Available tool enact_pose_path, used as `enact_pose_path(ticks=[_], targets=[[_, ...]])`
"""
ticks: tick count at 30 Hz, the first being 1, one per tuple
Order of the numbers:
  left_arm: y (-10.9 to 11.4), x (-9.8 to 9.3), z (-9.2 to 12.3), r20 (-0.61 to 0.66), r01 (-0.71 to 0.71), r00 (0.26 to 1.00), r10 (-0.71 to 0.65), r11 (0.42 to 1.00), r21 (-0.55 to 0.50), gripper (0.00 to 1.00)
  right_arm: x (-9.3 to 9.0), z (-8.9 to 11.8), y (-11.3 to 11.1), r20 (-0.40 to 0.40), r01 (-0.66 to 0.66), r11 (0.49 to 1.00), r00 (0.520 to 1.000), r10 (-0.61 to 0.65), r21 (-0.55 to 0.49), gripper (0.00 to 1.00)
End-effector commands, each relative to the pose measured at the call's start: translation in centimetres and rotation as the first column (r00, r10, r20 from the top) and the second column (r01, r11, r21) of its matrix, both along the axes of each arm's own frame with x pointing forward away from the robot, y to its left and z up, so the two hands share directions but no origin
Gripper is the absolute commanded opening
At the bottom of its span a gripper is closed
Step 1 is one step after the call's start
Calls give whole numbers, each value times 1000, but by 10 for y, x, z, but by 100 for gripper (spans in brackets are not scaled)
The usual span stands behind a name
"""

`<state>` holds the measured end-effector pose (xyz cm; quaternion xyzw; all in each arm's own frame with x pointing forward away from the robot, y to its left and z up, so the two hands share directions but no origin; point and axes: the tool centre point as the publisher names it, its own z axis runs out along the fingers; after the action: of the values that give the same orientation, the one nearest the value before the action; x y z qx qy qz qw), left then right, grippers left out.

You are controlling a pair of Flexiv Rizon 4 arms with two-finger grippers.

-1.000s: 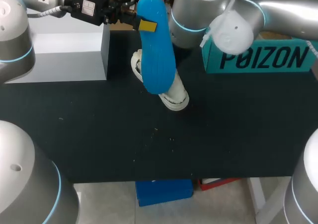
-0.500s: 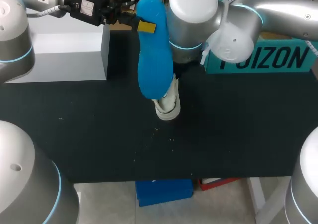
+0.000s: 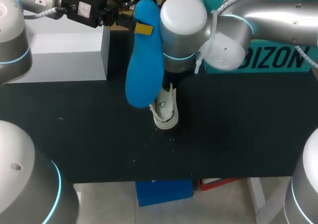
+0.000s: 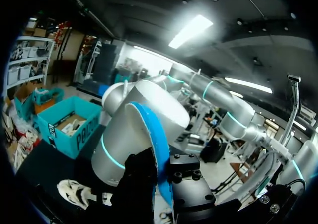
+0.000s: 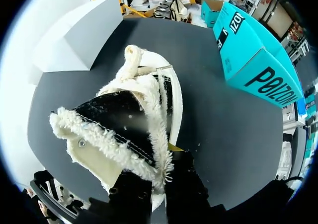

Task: Take the shoe out of the shoebox, open the shoe tongue, remove and reinsert the insole, then place the shoe into the shoebox

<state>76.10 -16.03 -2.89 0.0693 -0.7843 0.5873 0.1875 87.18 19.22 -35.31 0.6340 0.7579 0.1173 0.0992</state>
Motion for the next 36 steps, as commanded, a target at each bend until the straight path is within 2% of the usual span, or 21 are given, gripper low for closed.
enact_pose_path(ticks=[1,14,15,16,19,24,31,36], targets=[[-7,2,2,1,1,1000,-1,1000,0,0,4,-12,10,12,23,997,1000,-22,-70,0],[-7,2,2,1,1,1000,-1,1000,0,0,9,-36,9,1,51,997,999,-51,-53,0],[-7,2,2,1,1,1000,-1,1000,0,0,9,-37,9,-1,53,997,999,-53,-54,31],[-7,2,2,1,1,1000,-1,1000,0,0,9,-38,9,-4,56,997,998,-56,-56,100],[-7,2,2,1,1,1000,-1,1000,0,0,6,-36,6,-4,80,996,997,-80,-32,100],[-7,2,2,1,1,1000,-1,1000,0,0,3,-22,-4,-5,104,993,995,-103,53,100],[-7,2,2,1,1,1000,-1,1000,0,0,-5,7,-13,-10,64,973,998,-63,220,100],[-7,2,2,1,1,1000,-1,1000,0,0,-6,23,-19,-53,30,929,999,-11,369,100]])
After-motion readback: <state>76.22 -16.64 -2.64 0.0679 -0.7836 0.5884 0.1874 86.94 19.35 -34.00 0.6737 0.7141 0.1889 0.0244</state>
